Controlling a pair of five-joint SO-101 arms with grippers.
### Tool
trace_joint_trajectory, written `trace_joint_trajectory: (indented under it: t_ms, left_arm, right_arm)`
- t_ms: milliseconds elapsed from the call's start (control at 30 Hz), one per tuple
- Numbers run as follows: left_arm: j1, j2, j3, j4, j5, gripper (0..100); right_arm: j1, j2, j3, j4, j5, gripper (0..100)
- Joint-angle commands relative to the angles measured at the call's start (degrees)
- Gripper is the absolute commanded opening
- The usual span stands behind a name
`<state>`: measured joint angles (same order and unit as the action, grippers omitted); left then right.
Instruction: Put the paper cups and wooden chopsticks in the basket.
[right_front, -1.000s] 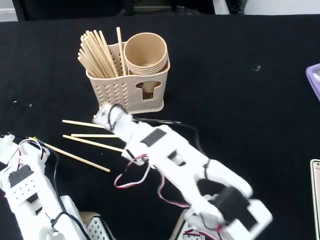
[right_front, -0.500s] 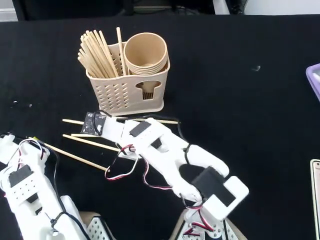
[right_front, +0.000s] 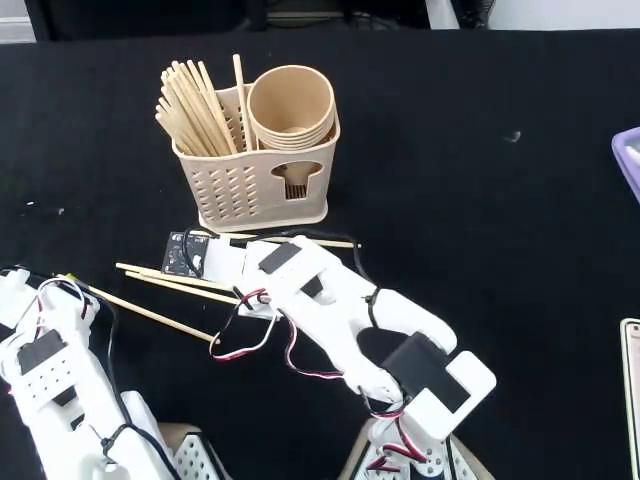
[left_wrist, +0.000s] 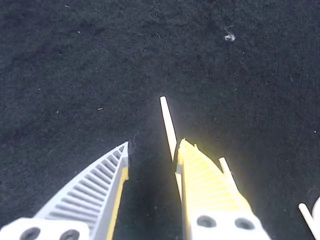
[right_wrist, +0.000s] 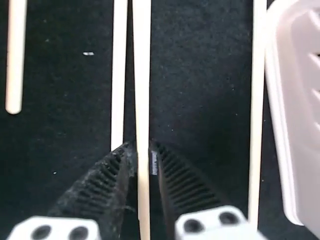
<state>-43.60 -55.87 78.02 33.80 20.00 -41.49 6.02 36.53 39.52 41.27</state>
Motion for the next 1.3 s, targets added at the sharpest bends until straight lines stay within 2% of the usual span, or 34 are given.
trace_joint_trajectory:
  t_ms: [0,167,600,933,1067,1267]
  left_arm:
    - [-0.3,-1.0,-0.6,-1.1,0.4,16]
    - [-0.3,-1.0,-0.7,-1.1,0.4,16]
    - [-0.3,-1.0,-0.7,-1.1,0.4,16]
    - [-0.4,-1.0,-0.6,-1.1,0.4,16]
    - [-0.5,-1.0,-0.6,-1.1,0.4,16]
    - [-0.4,-1.0,-0.7,-1.1,0.4,16]
  right_arm:
    - [-1.0,-1.9,-1.1,0.1,0.4,1.1]
    - [-1.1,-12.2,2.6,4.5,0.2,1.1]
    - [-1.9,-44.7,10.3,6.0,-13.3,1.1]
    - [-0.6,-50.8,14.6,6.5,-17.1,1.1]
    - [0.4,-50.9,22.5,8.4,-15.0,1.1]
    - [8.4,-50.8,31.4,8.8,-8.8,1.1]
